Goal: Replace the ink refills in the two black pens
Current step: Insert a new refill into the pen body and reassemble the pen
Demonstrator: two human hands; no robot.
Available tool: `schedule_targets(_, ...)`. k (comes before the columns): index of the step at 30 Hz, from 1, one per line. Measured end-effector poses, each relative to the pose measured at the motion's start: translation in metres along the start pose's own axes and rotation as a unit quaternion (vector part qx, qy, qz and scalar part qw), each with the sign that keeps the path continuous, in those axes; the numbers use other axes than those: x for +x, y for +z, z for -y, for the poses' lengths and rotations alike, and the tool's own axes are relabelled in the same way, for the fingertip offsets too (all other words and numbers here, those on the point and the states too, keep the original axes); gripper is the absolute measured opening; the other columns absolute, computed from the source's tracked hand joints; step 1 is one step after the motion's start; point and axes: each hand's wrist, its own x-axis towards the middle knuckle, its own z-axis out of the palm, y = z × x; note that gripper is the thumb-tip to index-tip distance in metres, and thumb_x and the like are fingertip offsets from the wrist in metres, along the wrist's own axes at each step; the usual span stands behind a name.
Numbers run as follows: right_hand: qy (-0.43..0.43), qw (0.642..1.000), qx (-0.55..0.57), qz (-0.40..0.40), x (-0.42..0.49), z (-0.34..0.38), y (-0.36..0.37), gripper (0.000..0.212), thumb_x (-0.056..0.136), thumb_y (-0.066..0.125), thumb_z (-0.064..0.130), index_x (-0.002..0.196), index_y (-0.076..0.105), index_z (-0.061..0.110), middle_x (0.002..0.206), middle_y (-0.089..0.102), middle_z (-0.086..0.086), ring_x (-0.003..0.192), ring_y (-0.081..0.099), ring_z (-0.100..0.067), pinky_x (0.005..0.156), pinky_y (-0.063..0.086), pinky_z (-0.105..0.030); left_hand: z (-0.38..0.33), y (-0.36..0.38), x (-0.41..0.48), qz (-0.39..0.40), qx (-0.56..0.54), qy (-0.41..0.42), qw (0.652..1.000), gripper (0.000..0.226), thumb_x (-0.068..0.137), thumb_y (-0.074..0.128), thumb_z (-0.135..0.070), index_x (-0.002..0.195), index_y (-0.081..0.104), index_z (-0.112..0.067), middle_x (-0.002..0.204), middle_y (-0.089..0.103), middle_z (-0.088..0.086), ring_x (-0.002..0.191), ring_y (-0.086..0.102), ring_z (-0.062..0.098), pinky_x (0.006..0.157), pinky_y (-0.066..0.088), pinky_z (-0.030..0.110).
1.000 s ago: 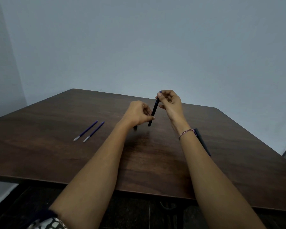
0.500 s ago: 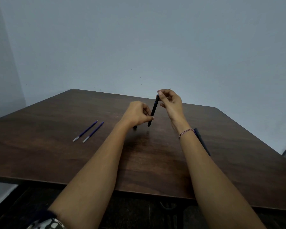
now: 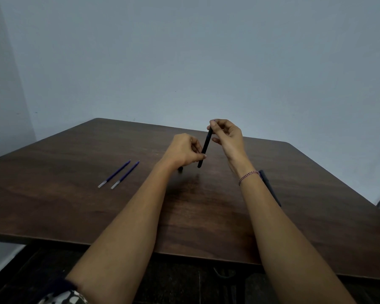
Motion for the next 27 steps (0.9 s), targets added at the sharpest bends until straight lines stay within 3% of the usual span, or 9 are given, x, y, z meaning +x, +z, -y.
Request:
schedule_targets(4, -0.012, 1.000, -0.007, 0.007, 0.0000, 0.0005, -0.0007, 0.019, 0.098, 0.048, 0.021, 0.101, 0.065, 0.013, 0.091, 0.065, 0.003, 0.090, 0.062, -0.007, 0.079, 0.050, -0.027, -0.0013, -0.0001, -0.0003, 0.002, -0.003, -0.007, 1.000, 0.020, 0.071, 0.080, -0.020, 0.066, 0.061, -0.021, 0.063, 0.063, -0.006, 0.058, 0.060, 0.004, 0.053, 0.046, 0.013)
schedule_targets(11, -0.012, 1.000, -0.008, -0.004, 0.0012, -0.0005, -0.0015, 0.015, 0.094, 0.056, 0.020, 0.099, 0.064, 0.009, 0.088, 0.065, 0.005, 0.091, 0.060, -0.007, 0.074, 0.049, -0.021, -0.0012, -0.0005, -0.0017, 0.004, 0.005, 0.002, 1.000, 0.018, 0.070, 0.081, -0.021, 0.068, 0.063, -0.018, 0.062, 0.062, -0.008, 0.055, 0.058, 0.001, 0.052, 0.044, 0.009)
schedule_targets(17, -0.005, 0.999, -0.017, 0.032, -0.0018, -0.0007, -0.0021, 0.024, 0.099, 0.046, 0.025, 0.108, 0.066, 0.014, 0.090, 0.065, 0.005, 0.090, 0.061, -0.004, 0.079, 0.050, -0.023, -0.0007, -0.0001, -0.0014, -0.003, 0.001, 0.003, 1.000, 0.017, 0.070, 0.080, -0.020, 0.068, 0.065, -0.015, 0.063, 0.063, -0.004, 0.057, 0.060, 0.007, 0.058, 0.053, 0.020)
schedule_targets(21, -0.009, 0.999, -0.023, 0.037, -0.0025, -0.0003, -0.0026, 0.021, 0.098, 0.049, 0.022, 0.104, 0.067, 0.013, 0.089, 0.066, 0.005, 0.095, 0.062, -0.007, 0.082, 0.049, -0.026, -0.0010, -0.0005, -0.0023, -0.009, 0.003, 0.004, 1.000, 0.016, 0.069, 0.081, -0.020, 0.069, 0.066, -0.014, 0.060, 0.062, -0.006, 0.052, 0.058, 0.003, 0.052, 0.049, 0.012)
schedule_targets(27, -0.013, 0.999, -0.029, 0.016, -0.0016, -0.0003, -0.0031, 0.020, 0.094, 0.056, 0.023, 0.101, 0.068, 0.010, 0.092, 0.066, 0.011, 0.093, 0.059, -0.001, 0.072, 0.047, -0.016, -0.0024, -0.0016, -0.0037, -0.002, 0.001, 0.001, 1.000, 0.018, 0.069, 0.082, -0.022, 0.072, 0.067, -0.013, 0.065, 0.065, -0.002, 0.056, 0.060, 0.006, 0.055, 0.050, 0.015)
